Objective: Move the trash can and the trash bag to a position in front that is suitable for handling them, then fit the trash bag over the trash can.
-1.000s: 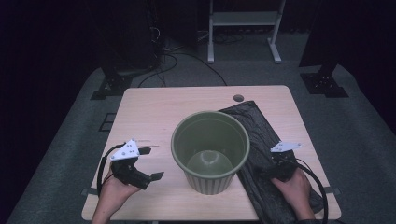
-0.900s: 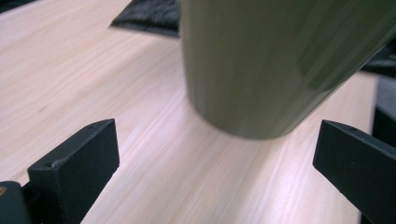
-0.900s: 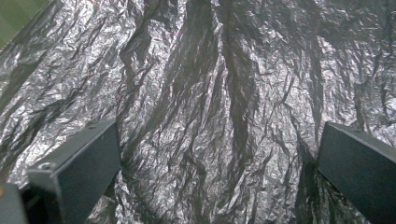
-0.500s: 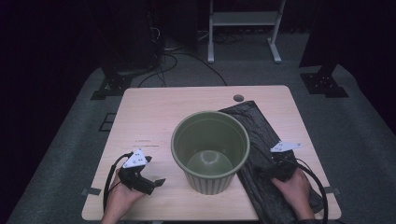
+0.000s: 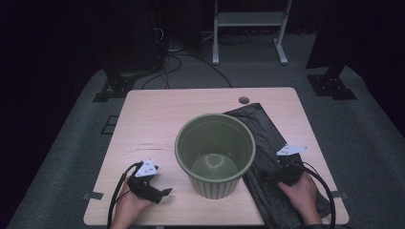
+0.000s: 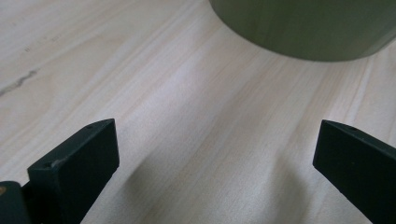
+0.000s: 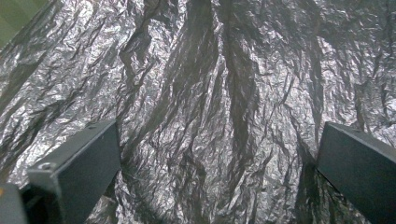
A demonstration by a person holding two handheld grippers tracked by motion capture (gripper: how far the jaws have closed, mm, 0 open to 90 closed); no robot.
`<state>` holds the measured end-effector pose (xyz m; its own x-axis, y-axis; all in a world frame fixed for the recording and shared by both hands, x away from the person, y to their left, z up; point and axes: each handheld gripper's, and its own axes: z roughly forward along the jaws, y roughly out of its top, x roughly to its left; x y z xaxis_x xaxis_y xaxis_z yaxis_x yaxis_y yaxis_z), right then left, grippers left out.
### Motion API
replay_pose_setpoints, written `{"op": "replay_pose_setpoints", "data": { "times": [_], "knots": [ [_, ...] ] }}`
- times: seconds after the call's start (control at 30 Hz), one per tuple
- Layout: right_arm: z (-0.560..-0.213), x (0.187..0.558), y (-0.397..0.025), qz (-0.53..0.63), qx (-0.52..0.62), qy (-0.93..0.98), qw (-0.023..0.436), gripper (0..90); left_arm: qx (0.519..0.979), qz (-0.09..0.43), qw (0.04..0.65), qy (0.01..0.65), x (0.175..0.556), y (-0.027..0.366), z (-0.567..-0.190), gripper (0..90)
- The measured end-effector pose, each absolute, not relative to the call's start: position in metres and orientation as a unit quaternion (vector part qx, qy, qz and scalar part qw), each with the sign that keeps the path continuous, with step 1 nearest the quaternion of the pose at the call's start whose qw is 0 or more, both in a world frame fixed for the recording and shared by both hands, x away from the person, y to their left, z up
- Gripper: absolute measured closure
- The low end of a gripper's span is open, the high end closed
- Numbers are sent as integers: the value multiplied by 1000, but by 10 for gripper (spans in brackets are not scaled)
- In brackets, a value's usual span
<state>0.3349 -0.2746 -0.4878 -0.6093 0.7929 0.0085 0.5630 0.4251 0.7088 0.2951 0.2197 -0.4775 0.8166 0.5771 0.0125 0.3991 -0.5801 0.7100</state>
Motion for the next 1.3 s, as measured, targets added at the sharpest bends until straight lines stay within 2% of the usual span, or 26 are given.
{"op": "replay_pose_setpoints", "data": {
  "times": [0.57,0.77,1.1,1.3],
  "knots": [
    [-488,335,-275,346,410,828,166,0,879,122,366,280,295,220,-483,0],
    [-482,332,-273,346,398,825,201,0,879,122,366,280,295,220,-483,0],
    [-471,342,-304,338,447,805,196,0,879,122,366,280,295,220,-483,0],
    [-478,350,-317,324,469,802,178,0,879,122,366,280,295,220,-483,0]
  ]
}}
